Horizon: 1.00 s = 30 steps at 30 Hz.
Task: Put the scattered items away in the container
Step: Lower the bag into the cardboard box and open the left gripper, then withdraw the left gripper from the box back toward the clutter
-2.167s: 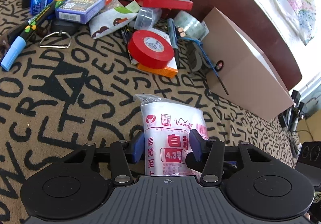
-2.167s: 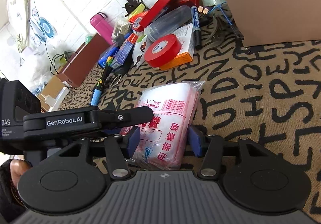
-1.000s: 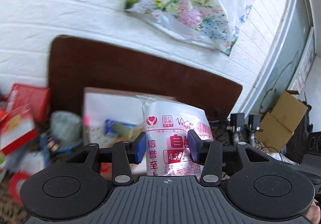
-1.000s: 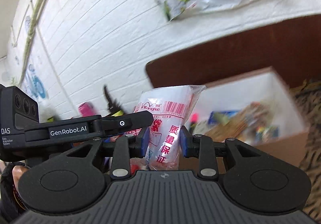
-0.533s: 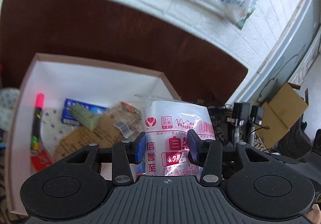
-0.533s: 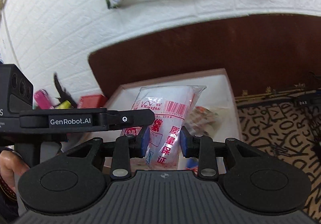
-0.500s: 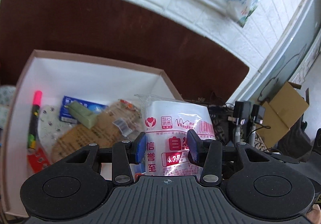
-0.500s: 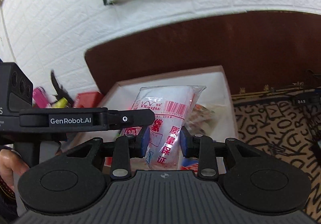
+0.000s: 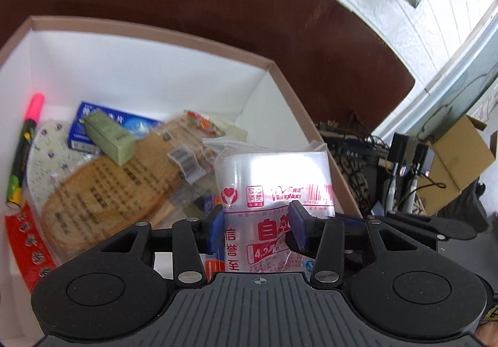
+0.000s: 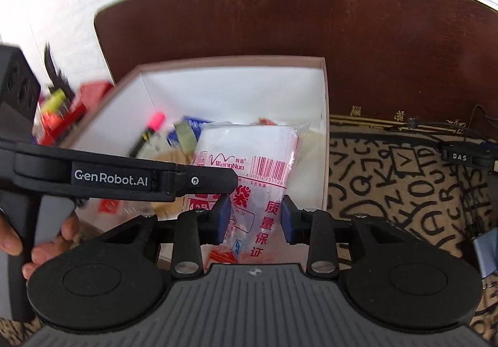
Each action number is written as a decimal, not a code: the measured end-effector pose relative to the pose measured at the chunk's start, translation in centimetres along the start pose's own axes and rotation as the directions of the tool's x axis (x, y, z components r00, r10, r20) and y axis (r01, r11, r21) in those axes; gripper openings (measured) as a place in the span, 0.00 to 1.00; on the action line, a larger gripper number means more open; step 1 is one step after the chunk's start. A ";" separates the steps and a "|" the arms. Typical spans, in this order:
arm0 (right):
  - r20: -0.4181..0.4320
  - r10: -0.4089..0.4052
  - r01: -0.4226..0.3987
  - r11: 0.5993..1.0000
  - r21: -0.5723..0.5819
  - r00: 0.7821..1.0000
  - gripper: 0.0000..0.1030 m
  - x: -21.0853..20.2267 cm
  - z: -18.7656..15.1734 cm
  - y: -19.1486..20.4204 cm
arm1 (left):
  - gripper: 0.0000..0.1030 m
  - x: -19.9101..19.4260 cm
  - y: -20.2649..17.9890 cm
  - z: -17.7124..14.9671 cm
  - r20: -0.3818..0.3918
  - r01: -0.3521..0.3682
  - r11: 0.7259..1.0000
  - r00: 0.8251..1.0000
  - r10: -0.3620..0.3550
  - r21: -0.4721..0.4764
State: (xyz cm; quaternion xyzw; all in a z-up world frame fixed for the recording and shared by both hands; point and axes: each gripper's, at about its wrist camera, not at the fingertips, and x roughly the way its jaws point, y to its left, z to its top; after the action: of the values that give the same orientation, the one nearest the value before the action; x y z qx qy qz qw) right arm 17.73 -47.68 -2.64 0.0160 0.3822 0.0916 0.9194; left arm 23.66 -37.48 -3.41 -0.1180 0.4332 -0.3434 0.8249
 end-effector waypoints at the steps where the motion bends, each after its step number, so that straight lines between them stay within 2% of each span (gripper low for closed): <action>1: -0.013 -0.011 0.011 1.000 -0.022 1.000 0.37 0.0 0.0 0.2 | 0.55 0.2 0.1 0.0 -0.010 0.003 1.000 1.000 -0.003 -0.001; 3: -0.039 -0.039 0.036 0.997 -0.067 0.998 0.39 0.2 0.1 0.8 | 0.58 0.5 0.1 -0.1 -0.030 0.010 1.000 1.000 -0.010 0.000; 6: -0.069 -0.070 0.061 0.990 -0.127 0.995 0.42 0.7 0.2 1.7 | 0.57 0.7 -0.4 -0.4 -0.042 0.027 0.999 0.999 -0.025 0.029; 7: -0.077 -0.075 0.064 0.988 -0.138 0.994 0.42 0.9 0.1 1.9 | 0.60 0.7 -0.6 -0.5 -0.038 0.040 0.998 0.999 -0.038 0.041; 8: -0.082 -0.078 0.066 0.989 -0.136 0.994 0.42 1.0 0.1 2.0 | 0.72 0.5 -0.8 -0.6 -0.035 0.050 0.998 0.998 -0.048 0.049; 10: -0.078 -0.071 0.061 0.989 -0.133 0.994 0.50 0.9 0.1 1.9 | 0.89 0.1 -1.0 -0.7 -0.026 0.058 0.997 0.998 -0.057 0.043; 12: -0.054 -0.062 0.054 0.989 -0.138 0.997 0.70 0.5 0.1 2.1 | 0.93 -0.3 -0.9 -0.7 -0.009 0.046 0.998 0.999 -0.046 0.033; 13: -0.045 -0.061 0.054 0.988 -0.143 0.997 0.72 0.3 0.1 2.2 | 0.96 -0.5 -0.7 -0.7 -0.009 0.048 0.999 0.999 -0.047 0.027; 14: -0.038 -0.067 0.061 0.987 -0.149 0.997 0.79 0.1 0.1 2.4 | 0.98 -0.7 -0.6 -0.8 -0.011 0.046 0.999 0.999 -0.046 0.015; 15: -0.027 -0.081 0.076 0.985 -0.156 0.996 0.86 -0.1 0.1 2.7 | 0.98 -0.8 -0.4 -0.9 -0.012 0.045 0.999 0.999 -0.045 0.003; 21: 0.001 -0.094 0.093 0.984 -0.150 0.996 0.94 -0.6 0.0 3.3 | 1.00 -1.9 0.4 -2.0 -0.010 0.067 0.997 0.998 -0.068 -0.049; 30: 0.050 -0.095 0.102 0.978 -0.183 0.994 0.97 -2.4 -0.5 4.8 | 1.00 -4.4 -0.1 -2.7 0.026 0.122 0.992 0.992 -0.121 -0.034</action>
State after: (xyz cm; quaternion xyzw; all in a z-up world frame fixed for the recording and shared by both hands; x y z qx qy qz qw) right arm 14.97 -43.37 -0.85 -0.0869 0.3536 0.0807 0.9279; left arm 19.78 -34.33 -2.16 -0.1630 0.4215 -0.3836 0.8054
